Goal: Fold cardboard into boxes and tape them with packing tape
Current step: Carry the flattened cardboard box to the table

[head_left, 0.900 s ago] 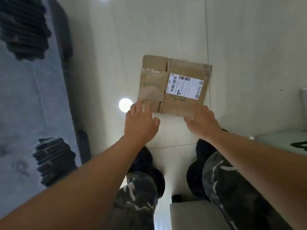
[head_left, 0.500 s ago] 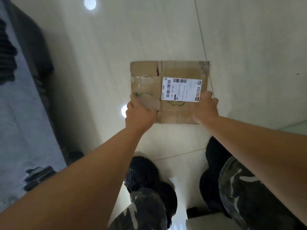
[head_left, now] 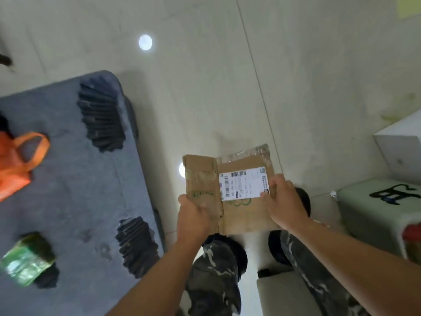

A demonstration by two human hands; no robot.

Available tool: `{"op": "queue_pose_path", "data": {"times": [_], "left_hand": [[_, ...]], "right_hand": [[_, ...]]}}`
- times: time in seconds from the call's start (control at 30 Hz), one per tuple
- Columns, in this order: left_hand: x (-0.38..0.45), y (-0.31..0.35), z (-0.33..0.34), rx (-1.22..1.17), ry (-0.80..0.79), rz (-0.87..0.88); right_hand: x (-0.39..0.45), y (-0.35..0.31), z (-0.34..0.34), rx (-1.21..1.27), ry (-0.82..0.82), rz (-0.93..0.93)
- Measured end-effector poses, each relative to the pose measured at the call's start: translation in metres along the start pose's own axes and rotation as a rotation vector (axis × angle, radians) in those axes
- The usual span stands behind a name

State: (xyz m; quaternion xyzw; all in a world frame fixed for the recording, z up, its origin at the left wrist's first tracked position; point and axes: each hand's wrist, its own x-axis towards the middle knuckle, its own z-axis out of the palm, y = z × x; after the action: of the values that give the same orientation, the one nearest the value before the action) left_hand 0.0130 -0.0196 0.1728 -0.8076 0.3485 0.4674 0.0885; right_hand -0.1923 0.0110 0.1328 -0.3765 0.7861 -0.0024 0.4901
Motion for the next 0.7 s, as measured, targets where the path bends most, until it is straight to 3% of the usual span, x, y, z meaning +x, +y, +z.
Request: {"op": "queue_pose_path", "data": {"times": [0.37,0.7], "left_hand": [[-0.224,0.098,-0.175,-0.163,0.104,0.157],[-0.401,0.192,-0.267,-0.222,0.16,0.352]], "right_hand": [[-0.187,-0.132,-0.204,-0.032,0.037,-0.347],[-0.305,-0.2,-0.389,-0.042,0.088,-0.567]]}}
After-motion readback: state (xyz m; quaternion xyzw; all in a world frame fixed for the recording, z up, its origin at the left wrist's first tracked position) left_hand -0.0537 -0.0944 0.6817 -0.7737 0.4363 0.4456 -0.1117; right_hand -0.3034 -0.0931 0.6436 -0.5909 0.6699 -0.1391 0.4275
